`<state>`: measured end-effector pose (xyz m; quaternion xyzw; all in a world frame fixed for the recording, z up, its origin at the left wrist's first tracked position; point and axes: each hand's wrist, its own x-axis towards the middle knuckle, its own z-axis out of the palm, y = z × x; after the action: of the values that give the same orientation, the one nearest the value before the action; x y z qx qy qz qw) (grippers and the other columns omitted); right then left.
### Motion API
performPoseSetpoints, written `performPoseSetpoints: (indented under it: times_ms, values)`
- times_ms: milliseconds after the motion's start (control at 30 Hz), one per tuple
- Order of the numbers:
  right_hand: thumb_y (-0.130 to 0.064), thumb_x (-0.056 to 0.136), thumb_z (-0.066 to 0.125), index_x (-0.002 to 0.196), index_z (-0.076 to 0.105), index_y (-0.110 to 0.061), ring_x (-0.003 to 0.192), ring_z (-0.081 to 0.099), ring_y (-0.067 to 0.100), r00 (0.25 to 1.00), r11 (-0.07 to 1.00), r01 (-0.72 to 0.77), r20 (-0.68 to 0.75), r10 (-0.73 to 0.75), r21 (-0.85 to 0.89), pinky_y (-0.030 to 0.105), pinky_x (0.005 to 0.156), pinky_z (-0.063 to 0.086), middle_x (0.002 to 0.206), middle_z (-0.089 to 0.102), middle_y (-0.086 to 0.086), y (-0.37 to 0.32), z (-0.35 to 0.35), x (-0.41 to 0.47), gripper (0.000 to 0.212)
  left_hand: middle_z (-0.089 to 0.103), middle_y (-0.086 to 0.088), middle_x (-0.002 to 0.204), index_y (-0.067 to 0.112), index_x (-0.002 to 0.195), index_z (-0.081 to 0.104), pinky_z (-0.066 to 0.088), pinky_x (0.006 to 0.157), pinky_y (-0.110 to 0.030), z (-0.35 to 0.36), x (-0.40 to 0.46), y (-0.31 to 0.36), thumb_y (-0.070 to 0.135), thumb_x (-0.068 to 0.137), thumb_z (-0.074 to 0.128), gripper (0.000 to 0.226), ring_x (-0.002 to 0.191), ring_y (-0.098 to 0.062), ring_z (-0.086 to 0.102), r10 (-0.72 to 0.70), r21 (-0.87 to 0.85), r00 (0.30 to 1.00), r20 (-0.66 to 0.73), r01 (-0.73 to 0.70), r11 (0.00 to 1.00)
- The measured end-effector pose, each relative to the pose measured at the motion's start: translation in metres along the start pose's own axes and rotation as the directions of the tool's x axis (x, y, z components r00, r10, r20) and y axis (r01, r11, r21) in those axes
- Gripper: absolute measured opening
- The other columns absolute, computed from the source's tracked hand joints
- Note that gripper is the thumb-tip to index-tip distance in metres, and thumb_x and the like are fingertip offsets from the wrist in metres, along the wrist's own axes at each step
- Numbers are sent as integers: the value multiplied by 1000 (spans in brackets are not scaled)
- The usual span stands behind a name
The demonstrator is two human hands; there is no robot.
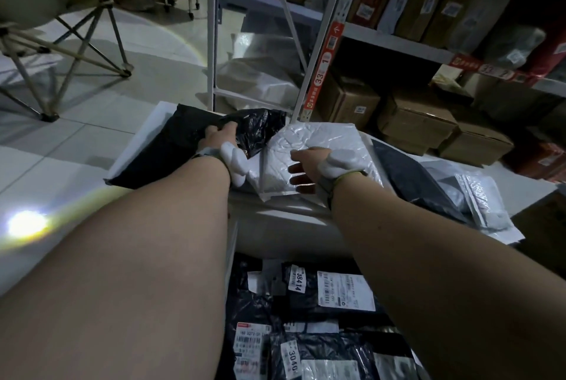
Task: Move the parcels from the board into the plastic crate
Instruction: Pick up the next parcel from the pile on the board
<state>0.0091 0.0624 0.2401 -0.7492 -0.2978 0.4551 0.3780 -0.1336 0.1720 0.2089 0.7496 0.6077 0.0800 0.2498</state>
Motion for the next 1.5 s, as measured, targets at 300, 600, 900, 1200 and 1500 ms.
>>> performPoseSetpoints:
  times_ms: [300,600,900,1200,1500]
  values:
    - [-29,100,44,127,51,-8,68,56,18,998,998,-46,35,45,34,30,66,48,85,56,1,-1,9,7,35,49,-18,131,11,125,55,40,92,-38,-12,6,9,15,91,51,34,114,-36,51,-11,-95,997,-79,4,995]
    - [-46,97,42,133,47,-13,92,65,23,999,970,-16,-42,27,244,39,78,56,110,61,3,9,-21,-10,48,63,-11,119,12,116,60,41,82,-28,-37,-26,24,12,91,50,27,108,-31,57,158,-169,929,-334,-224,960]
    - [-71,88,31,144,31,-13,104,60,40,994,691,-35,-45,97,722,49,84,48,136,50,19,16,-69,-37,81,65,-9,107,11,109,62,38,74,-22,-40,-73,71,-1,86,49,29,92,-21,56,417,-135,828,-376,-494,859]
    - [-70,88,36,95,58,-13,75,62,27,984,731,-146,19,179,667,31,62,47,92,65,10,83,-112,-77,62,63,0,101,15,104,65,34,73,-17,-11,-130,102,-6,79,49,37,93,-14,53,645,-74,747,-160,-661,747]
    - [-24,93,55,82,53,-6,63,58,25,946,684,-244,13,324,688,36,61,54,71,56,10,158,-127,-98,21,62,-6,117,10,111,64,39,89,-26,55,-168,102,-4,80,51,37,110,-22,54,735,90,601,315,-790,607]
